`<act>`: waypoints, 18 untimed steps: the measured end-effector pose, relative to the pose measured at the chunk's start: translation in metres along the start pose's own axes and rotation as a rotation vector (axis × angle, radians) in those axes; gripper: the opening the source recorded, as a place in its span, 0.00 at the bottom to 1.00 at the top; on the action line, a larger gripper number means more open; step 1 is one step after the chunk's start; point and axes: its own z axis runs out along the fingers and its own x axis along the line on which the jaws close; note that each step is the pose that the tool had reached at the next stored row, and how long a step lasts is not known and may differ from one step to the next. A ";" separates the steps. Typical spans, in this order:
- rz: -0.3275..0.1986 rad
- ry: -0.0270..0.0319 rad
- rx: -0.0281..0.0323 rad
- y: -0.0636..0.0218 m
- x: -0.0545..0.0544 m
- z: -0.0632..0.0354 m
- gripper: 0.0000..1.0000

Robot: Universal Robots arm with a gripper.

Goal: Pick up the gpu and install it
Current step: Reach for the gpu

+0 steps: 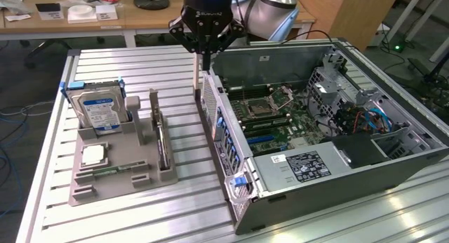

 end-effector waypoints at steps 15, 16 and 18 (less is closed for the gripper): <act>0.000 0.0000 0.0000 -0.0023 0.031 -0.0008 0.11; 0.000 0.0000 0.0001 -0.0024 0.033 -0.0009 0.11; 0.000 0.0001 0.0001 -0.0027 0.037 -0.0010 0.11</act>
